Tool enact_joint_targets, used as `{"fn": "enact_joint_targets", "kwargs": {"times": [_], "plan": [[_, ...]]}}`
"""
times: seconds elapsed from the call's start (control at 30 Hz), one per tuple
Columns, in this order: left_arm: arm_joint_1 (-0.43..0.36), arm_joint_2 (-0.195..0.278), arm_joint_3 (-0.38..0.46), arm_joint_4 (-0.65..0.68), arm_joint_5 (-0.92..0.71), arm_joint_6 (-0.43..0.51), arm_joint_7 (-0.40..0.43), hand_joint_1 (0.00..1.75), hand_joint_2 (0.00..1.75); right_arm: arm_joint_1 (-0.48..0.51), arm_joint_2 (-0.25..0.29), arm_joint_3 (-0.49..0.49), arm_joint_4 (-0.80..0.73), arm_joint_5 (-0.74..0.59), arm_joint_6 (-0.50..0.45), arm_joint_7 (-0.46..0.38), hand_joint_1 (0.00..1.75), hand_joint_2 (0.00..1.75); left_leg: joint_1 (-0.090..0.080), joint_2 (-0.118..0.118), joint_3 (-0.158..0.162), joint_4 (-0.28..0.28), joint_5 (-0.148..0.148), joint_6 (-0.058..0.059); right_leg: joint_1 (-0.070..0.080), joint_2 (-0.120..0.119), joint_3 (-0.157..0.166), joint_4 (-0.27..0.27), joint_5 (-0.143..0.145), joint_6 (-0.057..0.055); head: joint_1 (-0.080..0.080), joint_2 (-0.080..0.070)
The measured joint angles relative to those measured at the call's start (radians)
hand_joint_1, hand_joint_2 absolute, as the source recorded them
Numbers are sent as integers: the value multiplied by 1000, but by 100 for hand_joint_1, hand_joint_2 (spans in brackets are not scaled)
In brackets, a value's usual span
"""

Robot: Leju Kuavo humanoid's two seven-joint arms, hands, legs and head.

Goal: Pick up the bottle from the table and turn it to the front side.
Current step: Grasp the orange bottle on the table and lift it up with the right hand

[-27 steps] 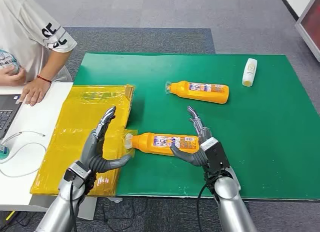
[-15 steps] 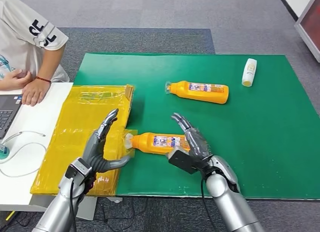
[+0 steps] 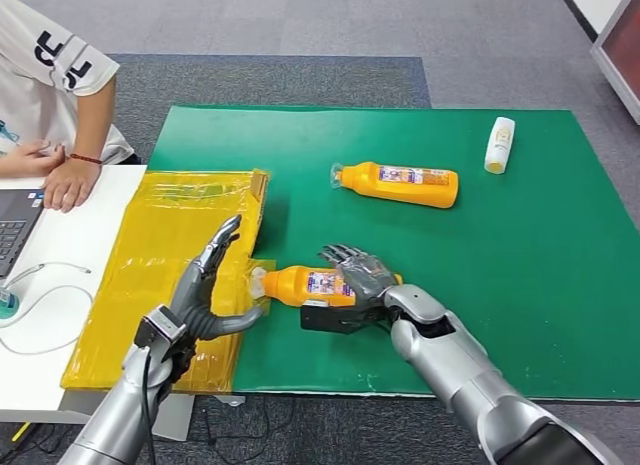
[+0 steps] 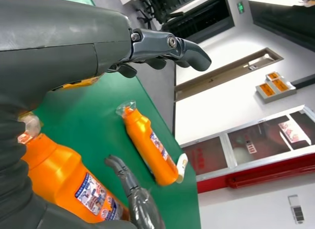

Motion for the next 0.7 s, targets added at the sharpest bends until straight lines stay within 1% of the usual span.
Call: {"fn": "enact_joint_targets", "kwargs": {"times": [0.17,0.4,0.53,0.7], "plan": [[2,10,-3,5,7,3,0,0,175,-43,-5,22,39,4,21,43,0,175,0,0,0,0,0,0,0,0,0,0,0,0,0,0],[4,21,-3,10,12,11,0,0,175,-96,-9,56,92,20,101,85,0,175,0,0,0,0,0,0,0,0,0,0,0,0,0,0],[3,26,-3,10,24,11,0,0,175,-128,-8,81,127,27,156,93,0,175,0,0,0,0,0,0,0,0,0,0,0,0,0,0],[-1,33,-1,10,48,2,0,0,175,-162,-1,107,162,26,186,90,0,175,0,0,0,0,0,0,0,0,0,0,0,0,0,0]]}}
